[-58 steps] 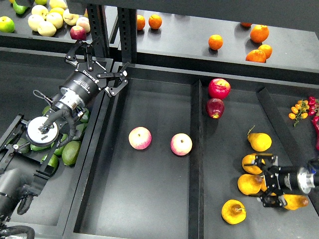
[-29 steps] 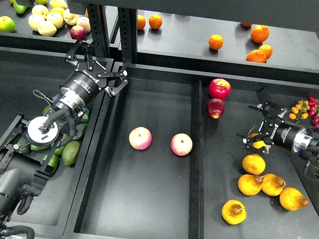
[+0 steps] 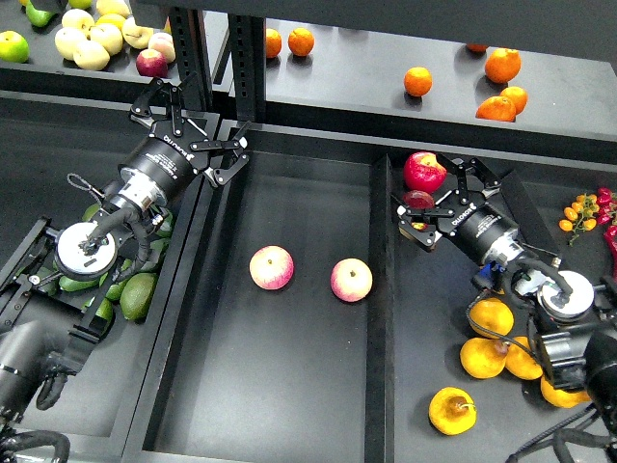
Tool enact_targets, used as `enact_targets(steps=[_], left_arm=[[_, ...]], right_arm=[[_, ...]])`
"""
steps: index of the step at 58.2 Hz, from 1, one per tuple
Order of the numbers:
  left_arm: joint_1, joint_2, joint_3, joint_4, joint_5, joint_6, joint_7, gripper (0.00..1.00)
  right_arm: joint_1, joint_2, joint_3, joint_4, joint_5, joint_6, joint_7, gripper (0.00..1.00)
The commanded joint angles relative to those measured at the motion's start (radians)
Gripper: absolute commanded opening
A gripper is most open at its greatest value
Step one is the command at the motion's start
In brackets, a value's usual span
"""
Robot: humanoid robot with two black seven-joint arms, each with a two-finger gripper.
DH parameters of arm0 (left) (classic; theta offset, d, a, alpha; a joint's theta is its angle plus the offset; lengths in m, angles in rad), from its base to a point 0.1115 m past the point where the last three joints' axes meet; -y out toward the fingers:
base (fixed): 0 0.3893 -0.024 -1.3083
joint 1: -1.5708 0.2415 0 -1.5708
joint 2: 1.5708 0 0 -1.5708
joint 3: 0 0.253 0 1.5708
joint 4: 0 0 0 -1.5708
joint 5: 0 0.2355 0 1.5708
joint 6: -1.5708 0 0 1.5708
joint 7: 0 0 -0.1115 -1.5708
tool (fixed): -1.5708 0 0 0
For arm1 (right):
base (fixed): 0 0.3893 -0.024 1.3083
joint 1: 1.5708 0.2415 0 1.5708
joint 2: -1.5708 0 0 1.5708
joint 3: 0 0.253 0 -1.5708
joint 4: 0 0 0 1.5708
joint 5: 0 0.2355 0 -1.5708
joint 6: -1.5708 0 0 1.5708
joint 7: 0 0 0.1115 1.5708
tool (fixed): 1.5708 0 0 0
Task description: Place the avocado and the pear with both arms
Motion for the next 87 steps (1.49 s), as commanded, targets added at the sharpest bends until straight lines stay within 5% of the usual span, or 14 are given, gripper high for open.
enact_targets(steps=[1, 20, 28, 33, 36, 38, 42, 87], left_arm=[[-0.017, 0.000, 0.000, 0.016, 0.000, 0.000, -0.002, 0.99], [-0.081, 0.000, 0.000, 0.059, 0.000, 0.003, -0.007, 0.99], [-0.083, 0.000, -0.002, 0.059, 0.000, 0.003, -0.008, 0.99], [-0.081, 0.000, 0.000, 0.059, 0.000, 0.002, -0.008, 0.99], [-0.081, 0.000, 0.000, 0.059, 0.000, 0.002, -0.008, 0.99], [-0.081, 0.000, 0.001, 0.059, 0.000, 0.002, -0.008, 0.99], [-0.081, 0.000, 0.001, 0.059, 0.000, 0.000, -0.010, 0.99], [-0.110, 0.000, 0.020, 0.100, -0.002, -0.003, -0.034, 0.99]], right_arm=[[0.006, 0.025, 0.060, 0.003, -0.002, 0.000, 0.000, 0.99], [0.046, 0.025, 0.189, 0.020, -0.078, 0.000, 0.001, 0.99], [0.077, 0.025, 0.194, 0.020, -0.111, 0.000, 0.070, 0.99], [0.089, 0.025, 0.197, 0.025, -0.111, 0.000, 0.139, 0.99], [0.089, 0.025, 0.197, 0.035, -0.111, 0.000, 0.217, 0.99], [0.087, 0.025, 0.191, 0.046, -0.112, 0.000, 0.312, 0.99], [0.086, 0.025, 0.186, 0.049, -0.121, 0.000, 0.357, 0.99], [0.077, 0.025, 0.238, 0.074, -0.325, 0.000, 0.360, 0.99]])
